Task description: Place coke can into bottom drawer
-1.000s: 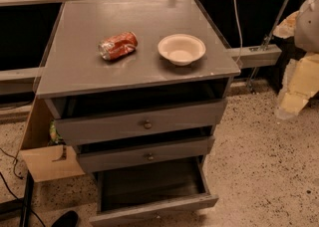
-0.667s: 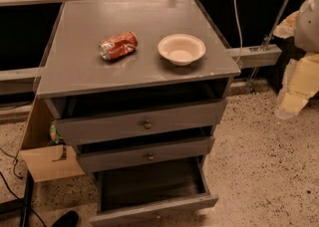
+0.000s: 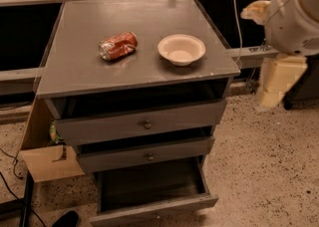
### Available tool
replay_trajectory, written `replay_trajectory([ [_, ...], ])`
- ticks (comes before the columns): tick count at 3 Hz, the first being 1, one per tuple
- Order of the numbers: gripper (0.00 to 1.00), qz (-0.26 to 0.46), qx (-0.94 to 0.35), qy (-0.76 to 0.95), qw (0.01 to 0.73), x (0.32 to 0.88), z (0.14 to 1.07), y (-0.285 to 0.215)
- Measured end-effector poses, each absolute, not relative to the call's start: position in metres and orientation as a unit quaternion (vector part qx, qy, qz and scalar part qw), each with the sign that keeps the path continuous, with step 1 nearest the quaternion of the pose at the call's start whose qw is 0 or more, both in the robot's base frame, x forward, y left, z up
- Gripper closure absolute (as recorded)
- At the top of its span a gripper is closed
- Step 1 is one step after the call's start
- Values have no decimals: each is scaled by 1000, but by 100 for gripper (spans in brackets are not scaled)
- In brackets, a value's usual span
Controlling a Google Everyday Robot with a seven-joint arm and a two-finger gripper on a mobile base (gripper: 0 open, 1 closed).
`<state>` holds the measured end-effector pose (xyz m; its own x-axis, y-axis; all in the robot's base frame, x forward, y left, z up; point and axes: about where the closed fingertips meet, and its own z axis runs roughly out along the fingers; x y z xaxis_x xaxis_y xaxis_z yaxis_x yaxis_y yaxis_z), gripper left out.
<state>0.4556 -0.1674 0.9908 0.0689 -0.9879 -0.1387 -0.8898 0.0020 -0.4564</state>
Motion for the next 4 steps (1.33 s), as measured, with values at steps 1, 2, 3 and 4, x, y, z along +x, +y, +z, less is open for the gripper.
replay_trajectory([
  [1,0,-141,-747,606,233,472,997,-137],
  [2,0,-155,-786,548,241,504,1004,-103],
  [3,0,-155,-816,498,250,539,1010,-61],
  [4,0,-146,-836,464,255,565,1011,-20],
])
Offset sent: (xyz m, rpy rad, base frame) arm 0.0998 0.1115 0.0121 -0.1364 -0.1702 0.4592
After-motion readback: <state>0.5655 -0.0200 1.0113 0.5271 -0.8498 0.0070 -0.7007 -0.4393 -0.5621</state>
